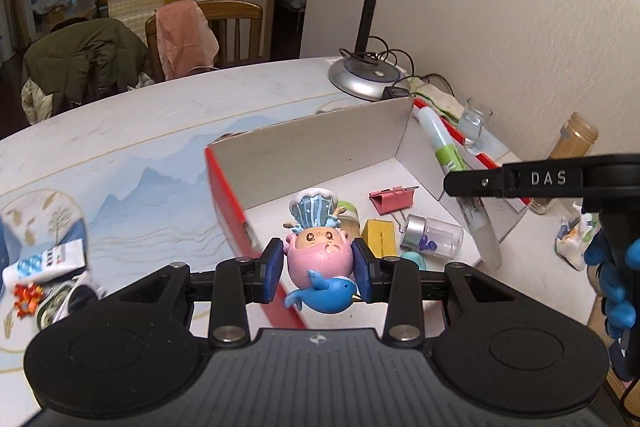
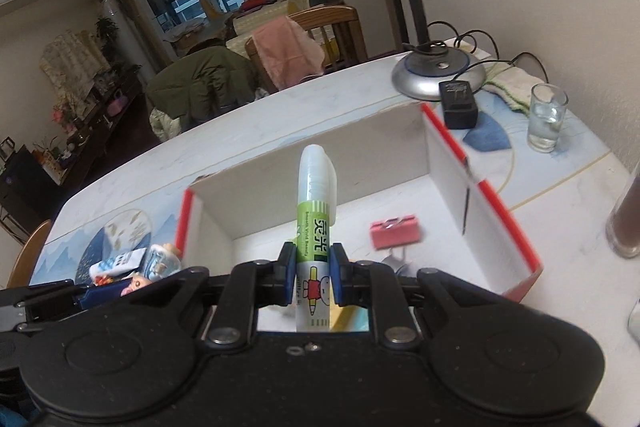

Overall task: Organize rigid objects
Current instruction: 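Carry the toy figure and glue stick toward the red box, then lower the pink toy figure with left tool while right tool lowers the glue stick into the box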

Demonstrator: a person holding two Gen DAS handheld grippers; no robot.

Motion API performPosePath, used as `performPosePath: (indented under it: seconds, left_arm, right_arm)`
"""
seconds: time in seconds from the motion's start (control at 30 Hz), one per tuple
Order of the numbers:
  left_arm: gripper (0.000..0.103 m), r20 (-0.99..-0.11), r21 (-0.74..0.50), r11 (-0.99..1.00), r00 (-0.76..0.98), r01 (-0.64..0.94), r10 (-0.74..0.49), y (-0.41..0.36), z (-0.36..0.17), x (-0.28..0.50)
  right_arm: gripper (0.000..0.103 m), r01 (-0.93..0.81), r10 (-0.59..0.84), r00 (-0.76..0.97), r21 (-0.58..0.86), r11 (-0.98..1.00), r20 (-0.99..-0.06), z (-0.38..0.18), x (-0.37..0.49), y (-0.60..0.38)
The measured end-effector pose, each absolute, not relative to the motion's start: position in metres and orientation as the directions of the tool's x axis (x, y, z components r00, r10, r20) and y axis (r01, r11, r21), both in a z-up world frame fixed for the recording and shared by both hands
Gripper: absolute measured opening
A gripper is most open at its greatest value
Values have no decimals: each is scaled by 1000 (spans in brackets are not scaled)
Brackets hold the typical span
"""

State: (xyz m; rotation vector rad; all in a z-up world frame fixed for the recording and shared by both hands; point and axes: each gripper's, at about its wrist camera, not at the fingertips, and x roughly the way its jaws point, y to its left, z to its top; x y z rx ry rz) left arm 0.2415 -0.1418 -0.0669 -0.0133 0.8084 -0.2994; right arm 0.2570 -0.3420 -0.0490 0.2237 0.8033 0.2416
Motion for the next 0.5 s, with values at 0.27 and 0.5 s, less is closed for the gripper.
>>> performPosePath:
  seconds: [0.27,0.5]
  left_arm:
    - [36,-737,-56,965,641,255,-212,-167,-78,280]
    - [36,-774,-27,973,611,229,-165,-179,-93,315]
  right_arm:
    - [16,-128,293,644,278,952,-707,-60,286,-356]
    - [16,-147,304,598,272,951,-742,-78,306,-354]
